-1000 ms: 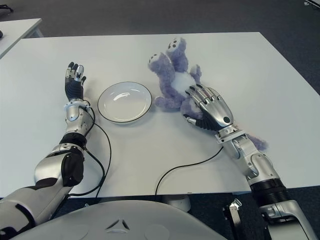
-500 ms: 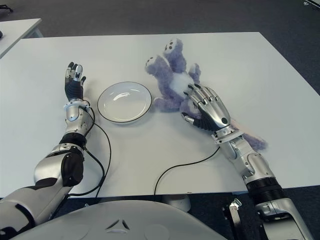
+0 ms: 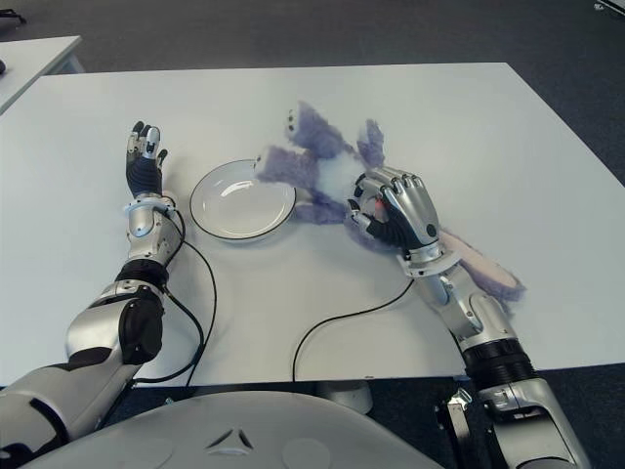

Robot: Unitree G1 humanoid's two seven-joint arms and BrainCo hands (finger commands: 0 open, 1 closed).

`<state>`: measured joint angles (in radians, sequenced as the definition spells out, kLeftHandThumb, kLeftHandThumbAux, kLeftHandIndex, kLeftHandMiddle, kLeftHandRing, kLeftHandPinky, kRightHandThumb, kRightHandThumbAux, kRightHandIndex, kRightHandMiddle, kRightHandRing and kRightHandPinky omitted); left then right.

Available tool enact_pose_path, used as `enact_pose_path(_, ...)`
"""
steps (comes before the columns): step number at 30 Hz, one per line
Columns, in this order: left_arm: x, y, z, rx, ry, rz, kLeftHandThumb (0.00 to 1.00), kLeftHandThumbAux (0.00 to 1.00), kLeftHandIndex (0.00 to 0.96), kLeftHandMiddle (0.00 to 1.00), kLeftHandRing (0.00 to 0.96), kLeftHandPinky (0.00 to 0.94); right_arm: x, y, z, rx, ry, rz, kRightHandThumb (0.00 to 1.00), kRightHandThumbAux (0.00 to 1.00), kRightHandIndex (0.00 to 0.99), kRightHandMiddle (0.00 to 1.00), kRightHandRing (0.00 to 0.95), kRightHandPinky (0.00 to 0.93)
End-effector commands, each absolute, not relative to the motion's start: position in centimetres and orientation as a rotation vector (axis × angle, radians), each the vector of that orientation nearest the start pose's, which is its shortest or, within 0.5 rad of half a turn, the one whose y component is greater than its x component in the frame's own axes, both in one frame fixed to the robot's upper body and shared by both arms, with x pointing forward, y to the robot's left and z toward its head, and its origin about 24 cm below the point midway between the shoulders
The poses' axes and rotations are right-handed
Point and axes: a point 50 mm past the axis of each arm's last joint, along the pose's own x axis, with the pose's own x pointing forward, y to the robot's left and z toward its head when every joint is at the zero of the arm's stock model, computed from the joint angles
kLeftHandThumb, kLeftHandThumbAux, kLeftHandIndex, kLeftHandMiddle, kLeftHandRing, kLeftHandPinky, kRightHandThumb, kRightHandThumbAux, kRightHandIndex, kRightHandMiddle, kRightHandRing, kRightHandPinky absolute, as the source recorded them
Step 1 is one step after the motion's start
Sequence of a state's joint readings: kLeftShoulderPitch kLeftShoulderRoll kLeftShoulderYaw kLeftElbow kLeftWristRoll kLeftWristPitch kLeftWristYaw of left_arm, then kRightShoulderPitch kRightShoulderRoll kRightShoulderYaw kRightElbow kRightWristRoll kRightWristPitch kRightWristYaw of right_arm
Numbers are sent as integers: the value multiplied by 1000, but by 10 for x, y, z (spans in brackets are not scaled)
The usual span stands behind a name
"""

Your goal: Put the doll into the plate.

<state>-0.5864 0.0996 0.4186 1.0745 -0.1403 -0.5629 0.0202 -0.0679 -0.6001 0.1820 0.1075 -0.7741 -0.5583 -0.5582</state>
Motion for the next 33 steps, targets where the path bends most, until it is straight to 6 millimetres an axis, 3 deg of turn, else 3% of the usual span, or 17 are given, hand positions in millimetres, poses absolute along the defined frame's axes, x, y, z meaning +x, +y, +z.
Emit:
enact_pose_path(1,214,218,-98,-298,377,494,0,452,0,12,0,5,243,-176,87,-998,-858,88,445,438,638,767,787,867)
enact_pose_path(5,214,218,-98,-311,365,497,0,443,0,11,0,10,245,-175,91,-972,-914,68,465,561,742,833,842,872)
enact_pose_path(11,214,219,-97,-304,366,492,0,429,0,9,0,3,247,-178,95,-1002,-977,10,493,643,780,857,871,867)
enact_pose_path(23,214,220,-98,-300,369,491,0,439,0,11,0,2,257,-181,108,-1003,-1091,-67,505,690,767,852,869,844)
enact_pose_path(33,214,220,-98,-280,387,489,0,446,0,6,0,0,259,-182,109,-979,-1098,-51,547,699,796,889,892,886)
